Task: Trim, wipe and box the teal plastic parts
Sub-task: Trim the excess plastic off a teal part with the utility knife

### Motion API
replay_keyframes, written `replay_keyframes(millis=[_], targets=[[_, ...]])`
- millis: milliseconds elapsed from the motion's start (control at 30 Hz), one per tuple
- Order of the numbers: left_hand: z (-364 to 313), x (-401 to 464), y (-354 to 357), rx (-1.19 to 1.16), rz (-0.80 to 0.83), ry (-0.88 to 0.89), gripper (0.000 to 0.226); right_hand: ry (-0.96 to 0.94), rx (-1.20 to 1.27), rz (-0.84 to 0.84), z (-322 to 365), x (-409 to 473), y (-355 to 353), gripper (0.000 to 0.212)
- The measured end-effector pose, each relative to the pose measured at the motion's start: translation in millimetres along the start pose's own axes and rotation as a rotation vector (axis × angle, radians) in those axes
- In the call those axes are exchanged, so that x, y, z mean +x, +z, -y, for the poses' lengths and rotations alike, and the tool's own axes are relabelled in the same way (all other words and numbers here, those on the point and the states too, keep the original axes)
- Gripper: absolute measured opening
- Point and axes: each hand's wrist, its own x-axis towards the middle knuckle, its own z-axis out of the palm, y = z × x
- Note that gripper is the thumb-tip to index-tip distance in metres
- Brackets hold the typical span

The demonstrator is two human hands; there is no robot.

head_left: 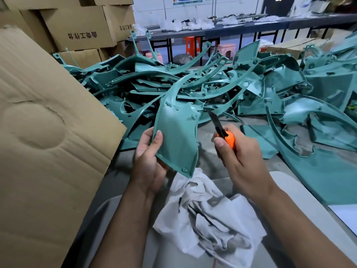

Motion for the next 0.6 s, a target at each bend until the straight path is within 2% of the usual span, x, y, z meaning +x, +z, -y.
replay_keyframes(millis=[133, 233, 333, 600], targets=[[2.6, -0.2, 2.7, 0.038, -0.005, 0.002, 0.018, 0.017, -0.067, 0.027, -4.2, -1.3, 2.9, 0.028], [1.9, -2.0, 4.2, 0.069, 0.011, 0.005, 0.020, 0.036, -0.103, -0.017, -8.2, -1.2, 3.9, 0.036], [1.7, -3.8, 4.8, 0.088, 0.021, 0.013, 0.020, 0.036, -0.140, -0.070, -9.6, -0.8, 2.9, 0.036], [4.9, -3.7, 6.9, 0.073, 0.006, 0.023, 0.023, 0.008, -0.162, -0.085, -9.9, -0.9, 5.7, 0.031]])
